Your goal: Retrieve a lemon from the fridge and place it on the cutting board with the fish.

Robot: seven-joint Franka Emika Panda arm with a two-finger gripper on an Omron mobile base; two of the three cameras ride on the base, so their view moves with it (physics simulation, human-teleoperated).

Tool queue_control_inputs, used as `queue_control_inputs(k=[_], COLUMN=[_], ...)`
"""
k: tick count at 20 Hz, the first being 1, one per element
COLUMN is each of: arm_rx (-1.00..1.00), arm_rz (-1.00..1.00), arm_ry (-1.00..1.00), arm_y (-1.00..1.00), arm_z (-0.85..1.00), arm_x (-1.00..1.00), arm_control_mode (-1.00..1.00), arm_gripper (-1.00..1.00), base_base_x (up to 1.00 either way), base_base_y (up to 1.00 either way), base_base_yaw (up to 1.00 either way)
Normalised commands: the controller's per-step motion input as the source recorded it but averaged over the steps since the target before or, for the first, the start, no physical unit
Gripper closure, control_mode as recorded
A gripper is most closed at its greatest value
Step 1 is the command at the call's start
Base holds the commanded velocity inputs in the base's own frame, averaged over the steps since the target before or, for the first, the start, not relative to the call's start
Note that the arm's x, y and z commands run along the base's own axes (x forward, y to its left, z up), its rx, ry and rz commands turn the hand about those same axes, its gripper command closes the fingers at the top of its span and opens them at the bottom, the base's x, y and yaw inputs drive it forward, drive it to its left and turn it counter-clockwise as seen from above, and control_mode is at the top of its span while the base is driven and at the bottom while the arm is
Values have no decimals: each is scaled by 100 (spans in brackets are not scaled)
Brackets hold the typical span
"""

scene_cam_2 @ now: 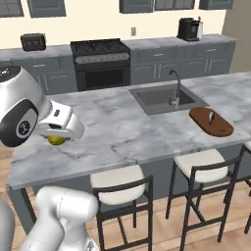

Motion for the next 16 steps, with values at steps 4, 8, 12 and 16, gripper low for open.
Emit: queue_control_inputs(k=[4,8,12,16], arm_rx=[0,0,0,0], arm_rz=[0,0,0,0], arm_ry=[0,0,0,0], arm_y=[0,0,0,0], arm_z=[0,0,0,0], arm_x=[0,0,0,0], arm_control_mode=[100,100,100,100], arm_gripper=[100,100,100,100], base_base_x=[34,1,-13,-17], base_base_y=[-100,-100,-100,-100], base_base_yaw=[2,4,0,0])
